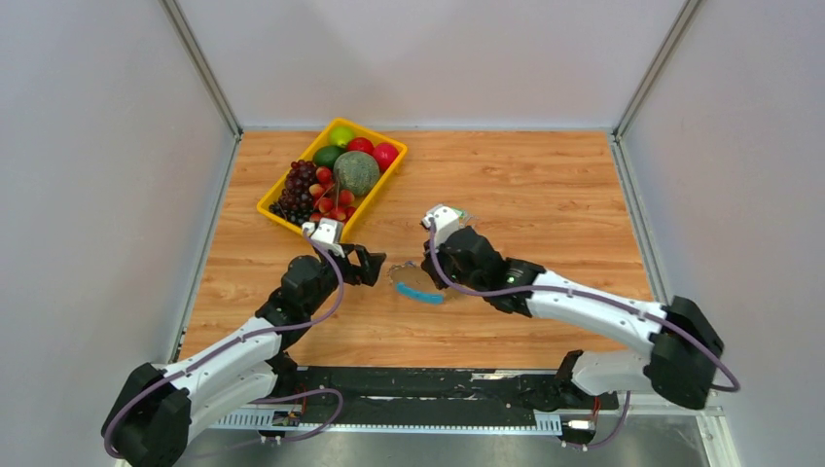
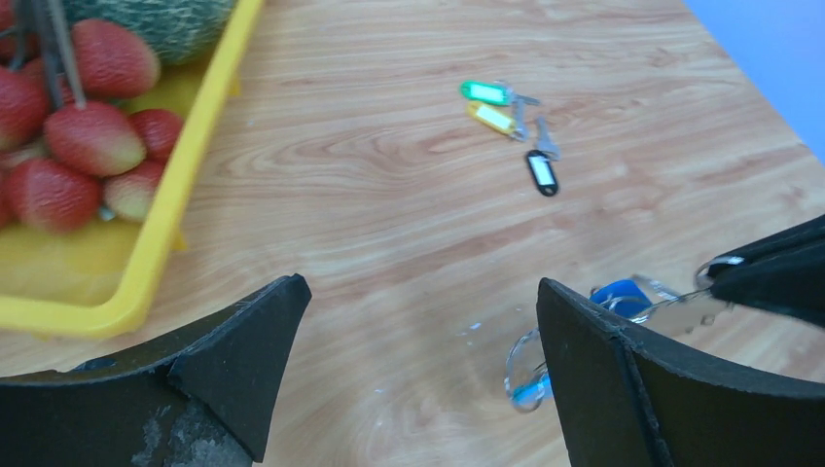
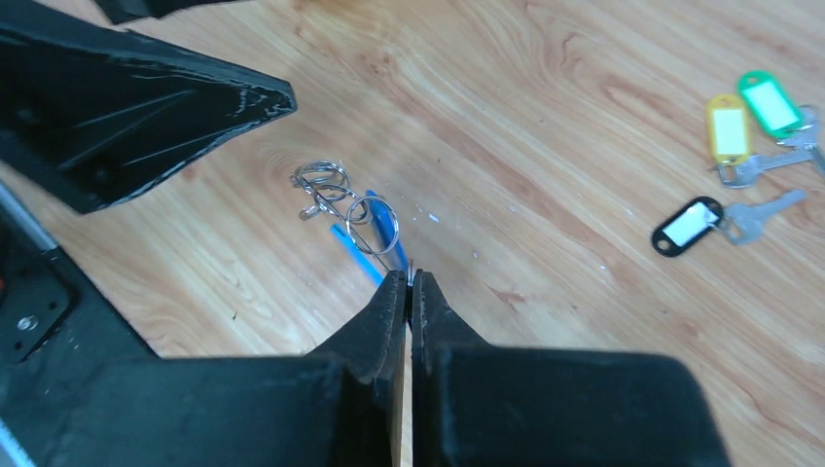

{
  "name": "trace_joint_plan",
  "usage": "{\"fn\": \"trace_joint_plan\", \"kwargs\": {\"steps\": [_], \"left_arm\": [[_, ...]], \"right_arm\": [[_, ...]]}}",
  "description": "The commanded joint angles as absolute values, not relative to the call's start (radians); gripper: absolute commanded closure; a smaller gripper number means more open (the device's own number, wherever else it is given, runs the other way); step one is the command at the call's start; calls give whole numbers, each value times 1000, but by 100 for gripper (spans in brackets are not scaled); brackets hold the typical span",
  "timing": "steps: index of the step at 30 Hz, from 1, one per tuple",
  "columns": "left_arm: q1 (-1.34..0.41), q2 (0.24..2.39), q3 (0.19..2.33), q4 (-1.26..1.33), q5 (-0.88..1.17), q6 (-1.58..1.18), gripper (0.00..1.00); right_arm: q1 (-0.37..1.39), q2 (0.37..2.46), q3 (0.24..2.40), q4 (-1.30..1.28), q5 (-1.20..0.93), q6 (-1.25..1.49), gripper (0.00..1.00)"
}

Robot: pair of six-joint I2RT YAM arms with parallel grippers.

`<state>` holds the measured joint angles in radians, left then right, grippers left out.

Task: Remove the keys from the keyring

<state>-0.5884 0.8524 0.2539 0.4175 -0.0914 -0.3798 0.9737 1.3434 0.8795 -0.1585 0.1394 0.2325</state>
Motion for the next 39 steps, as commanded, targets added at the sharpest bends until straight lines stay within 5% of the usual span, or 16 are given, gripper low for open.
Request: {"fn": "trace_joint_plan", "kwargs": {"steps": [1, 9, 16, 20, 27, 39], "left_arm": [[-584, 871, 243, 538, 60, -361, 1], [-585, 901, 234, 652, 264, -375, 0], [-590, 992, 187, 930, 531, -315, 0], [-608, 997, 111, 1077, 504, -286, 0], [-697, 1068, 97, 1209, 572, -214, 0], [-818, 1093, 118, 1176, 646, -53, 0]], "right_arm": [[977, 1126, 778, -101, 91, 199, 100], [974, 827, 636, -114, 173, 225, 100], [974, 569, 637, -212, -18, 178, 100], [973, 485, 652, -261, -50, 159, 100], [974, 525, 686, -263, -266, 133, 100], [973, 647, 737, -250, -236, 134, 100]]}}
